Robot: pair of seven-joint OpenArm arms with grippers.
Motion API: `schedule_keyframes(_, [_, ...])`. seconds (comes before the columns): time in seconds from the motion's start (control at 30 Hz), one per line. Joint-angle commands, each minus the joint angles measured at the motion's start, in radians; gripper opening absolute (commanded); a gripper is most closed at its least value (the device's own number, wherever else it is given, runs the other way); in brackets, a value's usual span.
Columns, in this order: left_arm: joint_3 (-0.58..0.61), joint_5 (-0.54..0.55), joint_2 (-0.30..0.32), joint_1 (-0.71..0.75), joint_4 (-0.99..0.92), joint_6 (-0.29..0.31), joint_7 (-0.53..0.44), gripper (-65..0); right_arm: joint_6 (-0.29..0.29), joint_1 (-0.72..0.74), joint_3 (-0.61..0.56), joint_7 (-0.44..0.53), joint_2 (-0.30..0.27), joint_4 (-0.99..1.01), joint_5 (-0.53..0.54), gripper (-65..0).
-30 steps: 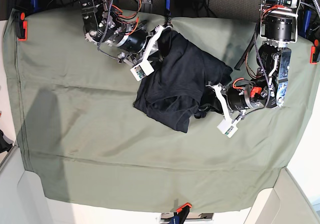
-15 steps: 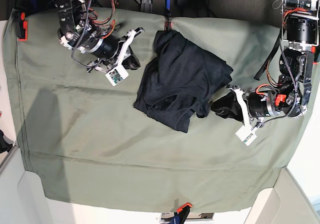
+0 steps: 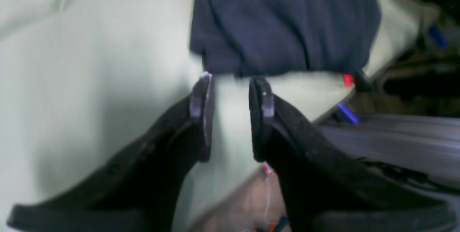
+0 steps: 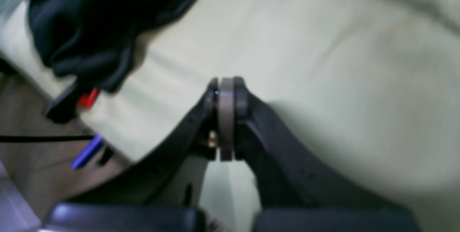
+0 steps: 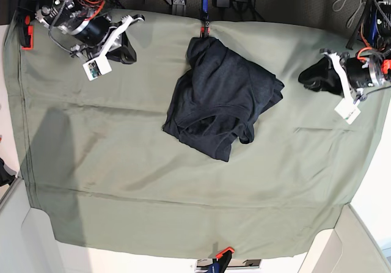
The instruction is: Fold the T-shirt properly
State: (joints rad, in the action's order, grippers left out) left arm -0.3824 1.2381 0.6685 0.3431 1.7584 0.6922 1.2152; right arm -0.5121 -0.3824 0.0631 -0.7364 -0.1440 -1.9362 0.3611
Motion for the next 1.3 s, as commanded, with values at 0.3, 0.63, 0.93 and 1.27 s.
schedule_keyframes(0.3, [-0.121, -0.023, -0.027, 0.451, 0.093, 0.006, -0.014, -50.2, -0.008, -0.299, 0.014, 0.018, -0.091, -0.036, 0.024, -65.0])
schedule_keyframes(0.63, [-0.114, -0.243, -0.182, 0.652, 0.074, 0.006, -0.11, -50.2, -0.008, -0.471, 0.014, 0.02, -0.092, 0.024, 0.02, -65.0])
schedule_keyframes(0.93, [0.145, -0.605, -0.186, 0.603, -0.195, 0.006, -0.334, -50.2, -0.007, -0.393, 0.014, 0.022, -0.092, 0.424, -0.018, -65.0])
schedule_keyframes(1.27, [0.666, -0.786, -0.2, 0.129, -0.897, -0.135, -0.431, -53.6, 0.046, -0.129, 0.014, -0.096, -0.091, 0.901, -0.066, -65.0])
